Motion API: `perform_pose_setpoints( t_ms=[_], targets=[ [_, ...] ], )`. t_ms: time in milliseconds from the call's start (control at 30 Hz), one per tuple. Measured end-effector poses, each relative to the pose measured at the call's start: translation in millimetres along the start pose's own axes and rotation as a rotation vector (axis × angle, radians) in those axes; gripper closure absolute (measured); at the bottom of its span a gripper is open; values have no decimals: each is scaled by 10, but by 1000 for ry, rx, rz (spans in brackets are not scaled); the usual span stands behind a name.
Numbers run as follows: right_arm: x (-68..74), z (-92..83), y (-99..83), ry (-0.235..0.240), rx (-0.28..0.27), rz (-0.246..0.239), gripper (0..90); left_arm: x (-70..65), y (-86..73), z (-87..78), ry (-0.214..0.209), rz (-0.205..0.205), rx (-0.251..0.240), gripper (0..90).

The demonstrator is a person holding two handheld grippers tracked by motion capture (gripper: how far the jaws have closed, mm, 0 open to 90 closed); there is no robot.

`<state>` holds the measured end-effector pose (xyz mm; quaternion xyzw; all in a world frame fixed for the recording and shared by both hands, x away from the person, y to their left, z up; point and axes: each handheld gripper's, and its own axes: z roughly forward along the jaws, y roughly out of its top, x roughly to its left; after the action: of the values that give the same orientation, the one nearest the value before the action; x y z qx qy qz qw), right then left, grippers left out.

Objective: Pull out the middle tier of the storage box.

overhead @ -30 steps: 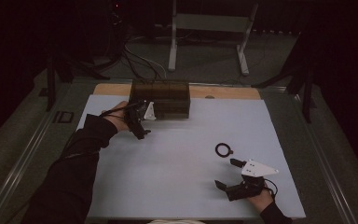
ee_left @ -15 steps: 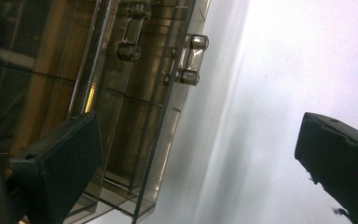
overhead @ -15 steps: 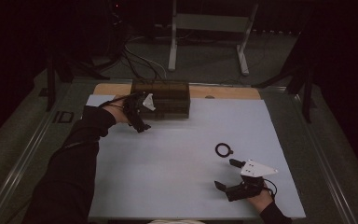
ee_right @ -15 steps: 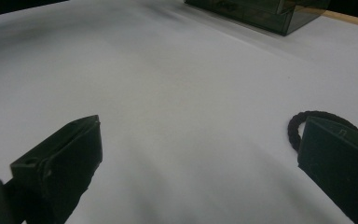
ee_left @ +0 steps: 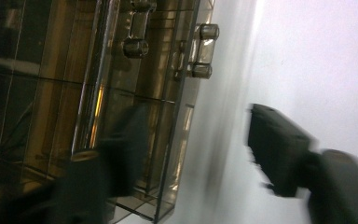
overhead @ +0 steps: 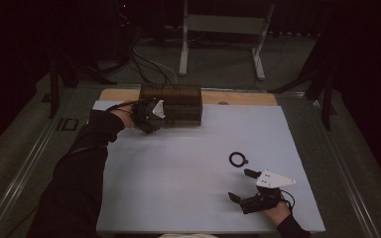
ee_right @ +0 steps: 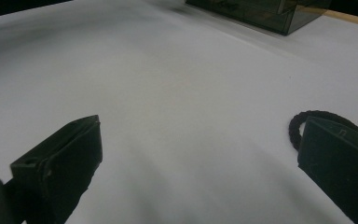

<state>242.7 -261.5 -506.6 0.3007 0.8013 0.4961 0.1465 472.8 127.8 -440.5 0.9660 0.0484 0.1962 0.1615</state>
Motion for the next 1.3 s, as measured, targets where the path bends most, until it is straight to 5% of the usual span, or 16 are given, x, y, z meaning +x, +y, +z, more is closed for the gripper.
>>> perform_pose_setpoints(
  t_ms=[233,467,900,1300],
  targets=[
    [0,-4,0,0,0,1,0,96,15,67,-16,66,75,643],
    [-4,-10,-2,1,-2,5,0,135,41,109,17,87,97,670],
    [-9,-23,-2,2,-5,4,0,174,77,247,-53,115,167,769],
    [-10,-30,-6,3,-6,7,0,193,99,295,-95,121,168,817]
  ],
)
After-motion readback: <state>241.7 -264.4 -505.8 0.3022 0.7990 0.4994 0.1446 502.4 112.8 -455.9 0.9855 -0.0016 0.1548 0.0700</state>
